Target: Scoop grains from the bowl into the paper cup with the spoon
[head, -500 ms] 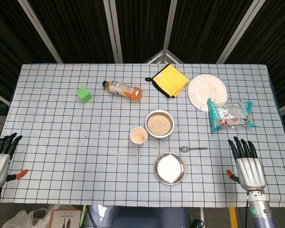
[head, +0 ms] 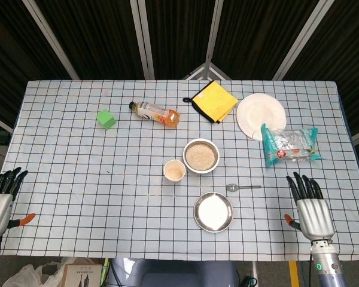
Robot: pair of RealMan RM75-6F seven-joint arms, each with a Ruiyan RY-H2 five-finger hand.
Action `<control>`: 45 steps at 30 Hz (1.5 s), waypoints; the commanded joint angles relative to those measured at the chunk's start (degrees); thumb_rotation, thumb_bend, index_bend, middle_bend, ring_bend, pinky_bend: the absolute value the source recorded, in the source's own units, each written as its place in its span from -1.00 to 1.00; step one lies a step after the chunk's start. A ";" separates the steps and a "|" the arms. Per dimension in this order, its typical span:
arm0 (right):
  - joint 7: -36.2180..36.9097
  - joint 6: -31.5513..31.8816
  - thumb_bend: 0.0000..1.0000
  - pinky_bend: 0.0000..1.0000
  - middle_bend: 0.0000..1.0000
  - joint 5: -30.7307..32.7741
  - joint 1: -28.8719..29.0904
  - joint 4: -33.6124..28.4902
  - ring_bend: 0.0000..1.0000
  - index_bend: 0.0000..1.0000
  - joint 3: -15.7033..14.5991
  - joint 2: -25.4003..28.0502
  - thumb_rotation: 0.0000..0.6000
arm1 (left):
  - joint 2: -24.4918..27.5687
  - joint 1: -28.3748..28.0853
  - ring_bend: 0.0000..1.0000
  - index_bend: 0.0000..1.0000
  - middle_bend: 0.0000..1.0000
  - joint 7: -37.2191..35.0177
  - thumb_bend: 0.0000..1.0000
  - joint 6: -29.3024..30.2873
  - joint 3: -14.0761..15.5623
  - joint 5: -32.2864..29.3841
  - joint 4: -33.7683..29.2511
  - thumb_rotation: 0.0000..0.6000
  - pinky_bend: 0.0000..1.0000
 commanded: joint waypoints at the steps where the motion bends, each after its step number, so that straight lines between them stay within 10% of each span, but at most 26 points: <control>1: 0.66 0.28 -0.53 0.29 -0.31 -0.36 0.26 -0.03 -0.06 -1.00 0.42 -0.30 1.00 | -0.02 -0.04 -1.00 -1.00 -1.00 -0.14 -1.00 -0.15 -0.01 -0.10 0.01 1.00 -1.00; 5: 3.48 -2.17 -0.53 0.86 0.56 0.94 1.86 -0.01 0.76 -0.95 1.68 -0.94 1.00 | 0.07 0.08 -1.00 -1.00 -1.00 -0.87 -1.00 -0.22 0.00 -0.36 -0.24 1.00 -1.00; 10: 1.17 -7.97 -0.51 1.00 0.84 5.37 5.30 1.58 0.98 -0.50 3.90 -1.74 1.00 | 0.21 0.12 -1.00 -1.00 -1.00 -1.19 -1.00 -0.05 0.03 -0.07 -0.36 1.00 -1.00; 25: -9.25 -19.81 -0.38 1.00 0.89 20.95 14.91 14.29 1.00 -0.10 9.15 -12.86 1.00 | 0.62 -0.23 -1.00 -1.00 -1.00 -2.31 -1.00 -1.15 0.10 -0.35 -0.43 1.00 -1.00; 45: -7.96 -19.02 -0.32 1.00 0.89 21.74 17.18 20.87 1.00 0.04 8.66 -19.64 1.00 | 0.66 -0.31 -1.00 -1.00 -1.00 -1.86 -1.00 -1.43 0.11 -0.77 -1.04 1.00 -1.00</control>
